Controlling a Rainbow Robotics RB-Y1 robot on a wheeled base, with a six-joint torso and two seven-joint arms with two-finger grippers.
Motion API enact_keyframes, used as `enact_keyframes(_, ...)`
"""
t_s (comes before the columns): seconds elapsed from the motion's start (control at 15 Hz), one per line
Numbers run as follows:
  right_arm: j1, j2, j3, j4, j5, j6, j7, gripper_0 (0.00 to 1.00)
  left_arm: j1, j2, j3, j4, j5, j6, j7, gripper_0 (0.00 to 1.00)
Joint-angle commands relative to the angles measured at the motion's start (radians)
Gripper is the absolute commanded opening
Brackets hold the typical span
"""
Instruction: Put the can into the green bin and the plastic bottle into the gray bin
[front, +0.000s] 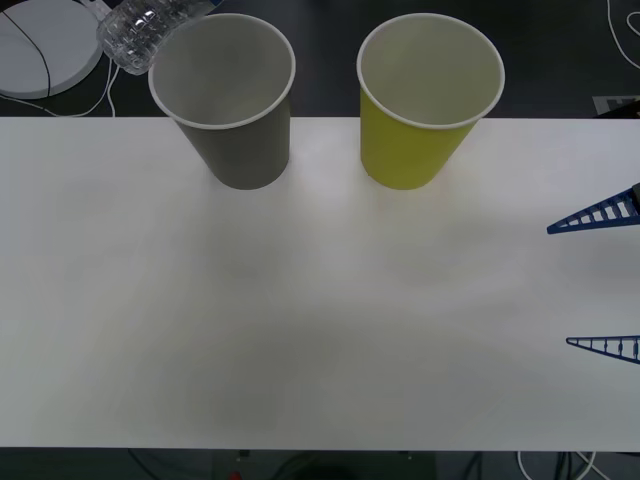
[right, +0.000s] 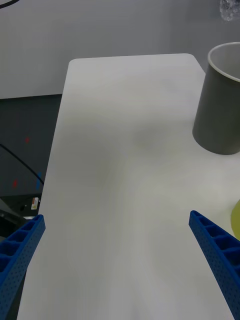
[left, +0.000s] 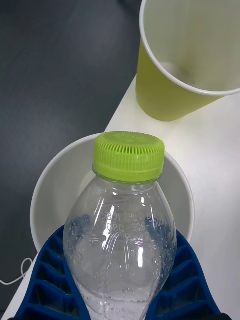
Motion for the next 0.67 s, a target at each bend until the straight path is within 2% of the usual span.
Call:
enact_keyframes(0.07, 0.000, 0.000, 0.000, 0.000, 0.000, 0.000, 0.000, 1.00, -0.001, -0.006, 0.000, 0.000, 0.000, 0.000, 0.000, 0.00)
enact_keyframes(0.2, 0.000, 0.000, 0.000, 0.000, 0.000, 0.000, 0.000, 1.00, -0.001, -0.010, 0.000, 0.000, 0.000, 0.000, 0.001, 0.00)
enact_keyframes(0.27, 0.000, 0.000, 0.000, 0.000, 0.000, 0.000, 0.000, 1.00, -0.003, -0.010, 0.000, 0.001, 0.003, 0.000, 0.004, 0.04)
enact_keyframes(0.33, 0.000, 0.000, 0.000, 0.000, 0.000, 0.000, 0.000, 1.00, -0.003, -0.010, 0.000, 0.001, 0.009, 0.000, 0.006, 0.24)
enact_keyframes(0.4, 0.000, 0.000, 0.000, 0.000, 0.000, 0.000, 0.000, 1.00, -0.003, -0.010, 0.000, 0.001, 0.011, 0.000, 0.009, 0.99)
enact_keyframes(0.67, 0.000, 0.000, 0.000, 0.000, 0.000, 0.000, 0.000, 1.00, -0.003, -0.010, 0.000, 0.001, 0.014, 0.000, 0.011, 1.00)
